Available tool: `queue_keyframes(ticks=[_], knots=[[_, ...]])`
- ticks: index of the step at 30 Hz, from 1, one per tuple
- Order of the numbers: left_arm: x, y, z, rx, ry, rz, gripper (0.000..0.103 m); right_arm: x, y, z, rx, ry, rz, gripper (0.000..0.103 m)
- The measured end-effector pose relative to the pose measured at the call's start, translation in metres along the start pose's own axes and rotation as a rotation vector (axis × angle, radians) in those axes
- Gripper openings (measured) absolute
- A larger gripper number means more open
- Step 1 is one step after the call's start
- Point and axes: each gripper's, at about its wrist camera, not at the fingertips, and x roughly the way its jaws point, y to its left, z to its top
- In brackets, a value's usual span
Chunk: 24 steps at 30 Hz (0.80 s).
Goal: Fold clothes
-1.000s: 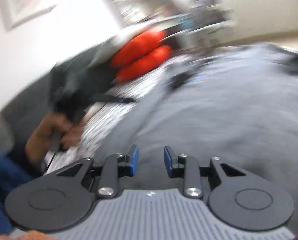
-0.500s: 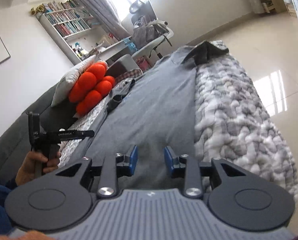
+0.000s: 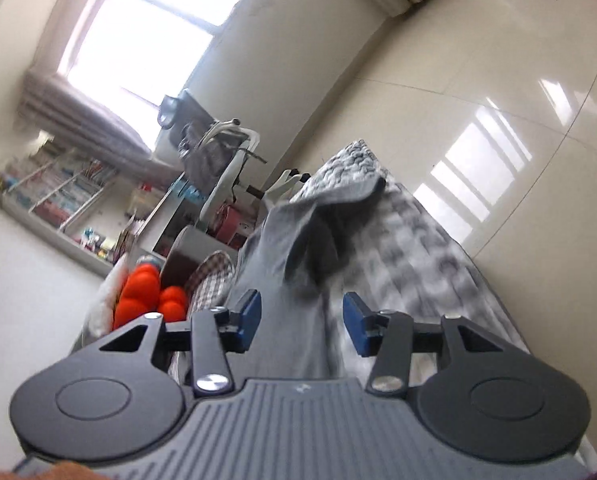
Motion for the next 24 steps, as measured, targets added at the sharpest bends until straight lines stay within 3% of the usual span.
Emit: queue_keyframes(ticks=[8, 14, 18, 20, 22, 23, 24], knots=[[0.001, -0.009, -0.014, 0.070, -0.053, 0.009, 0.094, 0.052, -0.018, 0.027, 0.082, 0.018, -0.101, 0.053], [0.000, -0.010, -0.019, 0.076, -0.082, 0.003, 0.096, 0.062, -0.027, 0.034, 0.203, 0.001, -0.048, 0.057], [-0.001, -0.011, -0.019, 0.079, -0.081, 0.005, 0.096, 0.067, -0.019, 0.035, 0.187, 0.018, -0.060, 0.057], [0.000, -0.011, -0.019, 0.082, -0.082, 0.007, 0.096, 0.069, -0.012, 0.033, 0.121, 0.012, -0.111, 0.050], [0.000, -0.011, -0.020, 0.081, -0.085, 0.003, 0.097, 0.070, -0.004, 0.031, 0.050, 0.004, -0.144, 0.022], [0.000, -0.011, -0.020, 0.080, -0.086, -0.002, 0.099, 0.069, 0.001, 0.030, 0.015, 0.000, -0.156, 0.013], [0.000, -0.010, -0.020, 0.077, -0.085, -0.008, 0.099, 0.068, 0.006, 0.029, -0.017, -0.009, -0.163, 0.012]])
